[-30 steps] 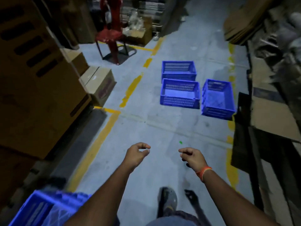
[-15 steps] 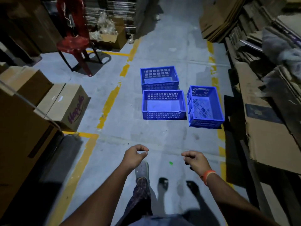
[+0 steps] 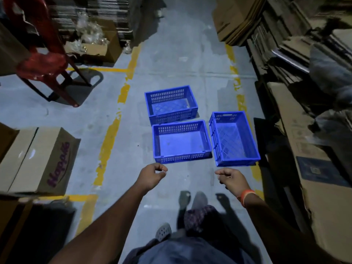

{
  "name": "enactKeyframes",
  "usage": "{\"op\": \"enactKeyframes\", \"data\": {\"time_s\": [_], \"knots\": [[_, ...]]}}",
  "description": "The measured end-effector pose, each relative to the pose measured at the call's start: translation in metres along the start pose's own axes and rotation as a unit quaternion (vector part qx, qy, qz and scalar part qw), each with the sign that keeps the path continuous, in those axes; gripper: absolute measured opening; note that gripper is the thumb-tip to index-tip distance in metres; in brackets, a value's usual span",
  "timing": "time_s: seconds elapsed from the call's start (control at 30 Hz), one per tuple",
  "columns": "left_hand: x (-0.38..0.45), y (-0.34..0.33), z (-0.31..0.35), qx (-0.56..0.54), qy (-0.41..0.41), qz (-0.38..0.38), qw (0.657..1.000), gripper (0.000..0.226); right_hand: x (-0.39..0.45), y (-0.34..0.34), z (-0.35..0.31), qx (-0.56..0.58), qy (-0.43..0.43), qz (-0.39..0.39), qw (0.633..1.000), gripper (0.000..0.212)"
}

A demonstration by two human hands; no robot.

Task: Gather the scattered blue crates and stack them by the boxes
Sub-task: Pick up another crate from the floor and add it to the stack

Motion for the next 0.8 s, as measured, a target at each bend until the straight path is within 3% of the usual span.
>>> {"op": "enactKeyframes", "data": {"time_s": [0.33, 0.5, 0.63, 0.8], "knots": [[0.193, 0.029, 0.042, -0.067, 0.061, 0.051, 0.995, 0.013, 0.236, 0.054, -0.023, -0.063, -0.023, -0.059, 0.996, 0.029], [0.300, 0.023, 0.037, -0.093, 0.062, 0.076, 0.991, 0.016, 0.376, 0.053, 0.015, -0.111, -0.031, -0.120, 0.986, 0.027], [0.385, 0.020, -0.015, -0.082, 0.056, 0.111, 0.989, 0.020, 0.477, 0.046, 0.057, -0.147, -0.048, -0.110, 0.982, 0.038], [0.483, 0.013, -0.109, 0.002, 0.067, 0.130, 0.989, 0.021, 0.574, 0.024, 0.130, -0.193, -0.048, -0.098, 0.975, 0.036]]}}
Point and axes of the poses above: each hand's wrist, its own x-axis towards the middle knuckle, its own y-axis out of the back of the hand, z = x × y, the point moved 8 cm from there along x, towards the middle knuckle, and after that the axes turned 9 degrees about -z, right-handed, at the moved point
